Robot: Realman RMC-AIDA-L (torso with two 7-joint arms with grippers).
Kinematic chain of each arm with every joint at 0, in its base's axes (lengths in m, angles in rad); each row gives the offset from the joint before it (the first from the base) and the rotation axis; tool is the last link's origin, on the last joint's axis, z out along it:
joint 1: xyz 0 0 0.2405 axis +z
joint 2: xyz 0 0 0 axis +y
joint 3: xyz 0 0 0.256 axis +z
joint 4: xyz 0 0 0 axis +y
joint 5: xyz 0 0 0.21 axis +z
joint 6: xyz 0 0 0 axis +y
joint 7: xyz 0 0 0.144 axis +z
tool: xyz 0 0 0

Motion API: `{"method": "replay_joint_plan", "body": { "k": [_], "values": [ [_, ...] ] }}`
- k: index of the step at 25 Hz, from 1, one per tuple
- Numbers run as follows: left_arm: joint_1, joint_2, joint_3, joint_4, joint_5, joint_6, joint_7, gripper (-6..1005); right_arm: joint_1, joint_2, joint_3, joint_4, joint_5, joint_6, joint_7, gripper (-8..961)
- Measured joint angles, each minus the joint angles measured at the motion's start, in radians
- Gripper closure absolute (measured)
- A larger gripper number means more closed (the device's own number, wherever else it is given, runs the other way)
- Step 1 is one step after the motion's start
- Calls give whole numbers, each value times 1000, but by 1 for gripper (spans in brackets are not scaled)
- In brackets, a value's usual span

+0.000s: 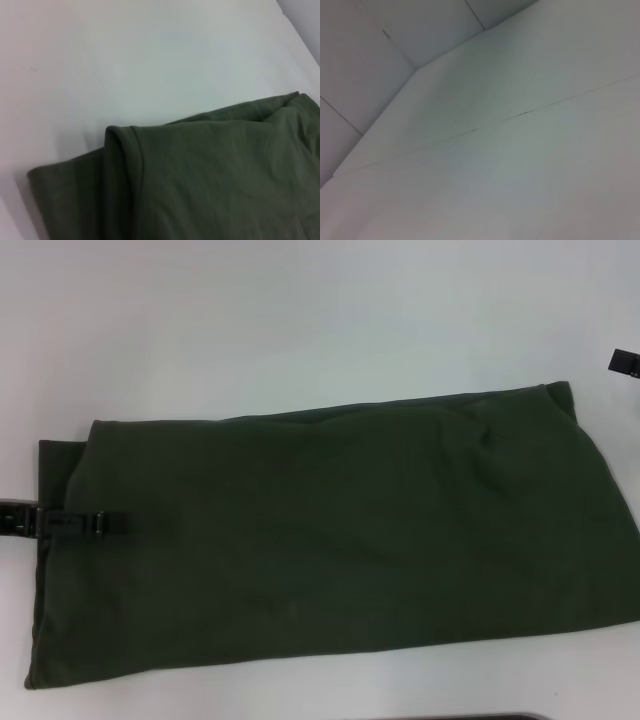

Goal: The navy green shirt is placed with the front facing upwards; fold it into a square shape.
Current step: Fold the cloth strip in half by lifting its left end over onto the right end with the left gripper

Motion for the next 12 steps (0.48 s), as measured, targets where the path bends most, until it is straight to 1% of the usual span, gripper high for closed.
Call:
{"method": "replay_joint_plan", "body": {
  "k": [8, 12],
  "values": [
    [0, 8, 0, -3, 0, -9, -4, 94, 1, 0, 1, 0, 0, 0, -1, 37],
    [3, 9, 0, -1, 0, -10, -4, 95, 1, 0, -1, 2, 1, 2, -3, 37]
  ]
}}
